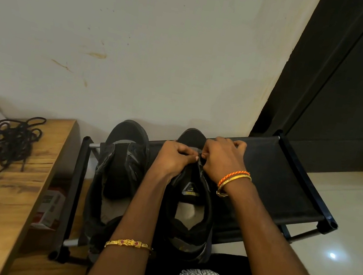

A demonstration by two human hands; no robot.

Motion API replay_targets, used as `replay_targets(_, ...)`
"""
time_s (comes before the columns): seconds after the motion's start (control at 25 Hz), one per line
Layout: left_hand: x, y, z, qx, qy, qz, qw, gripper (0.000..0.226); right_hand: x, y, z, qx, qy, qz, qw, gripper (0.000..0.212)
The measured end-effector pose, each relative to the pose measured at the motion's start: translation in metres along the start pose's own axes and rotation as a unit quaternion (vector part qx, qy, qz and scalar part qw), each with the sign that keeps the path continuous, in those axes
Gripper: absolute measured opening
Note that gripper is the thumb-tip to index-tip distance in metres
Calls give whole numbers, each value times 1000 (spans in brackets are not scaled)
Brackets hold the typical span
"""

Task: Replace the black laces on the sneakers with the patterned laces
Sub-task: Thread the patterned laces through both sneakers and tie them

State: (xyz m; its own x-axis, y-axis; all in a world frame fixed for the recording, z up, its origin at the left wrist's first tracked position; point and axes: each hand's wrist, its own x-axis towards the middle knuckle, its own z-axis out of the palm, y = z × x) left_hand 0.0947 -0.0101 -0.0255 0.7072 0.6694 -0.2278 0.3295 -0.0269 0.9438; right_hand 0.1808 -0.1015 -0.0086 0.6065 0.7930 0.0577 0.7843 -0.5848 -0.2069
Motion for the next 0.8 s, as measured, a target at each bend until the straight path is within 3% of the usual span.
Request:
replay_targets(0.08,1,-1,1,-7,-7,-2,1000,7,0,12,2,178,-3,58,982,5)
replay_targets(0.16,3,-1,1,6,-20,-2,1000,14,0,21,5,362,-16,111,925,5)
replay_targets(0.24,4,1,2,41,-30,1,999,11,0,25,8,442,-24,131,887,11)
replay_targets(0.4,4,1,3,185,16,29,982,10,5,21,9,490,-44,143,859,13)
replay_targets(0.48,2,3,4,231,27,51,971,7,6,20,11,476,-48,146,866,8)
replay_targets(0.64,-2,13,1,277,-28,40,960,17,8,15,12,429,-96,103,892,7)
replay_targets(0.8,-1,23,-3,313,-36,39,948,13,10,15,12,436,-113,100,887,9)
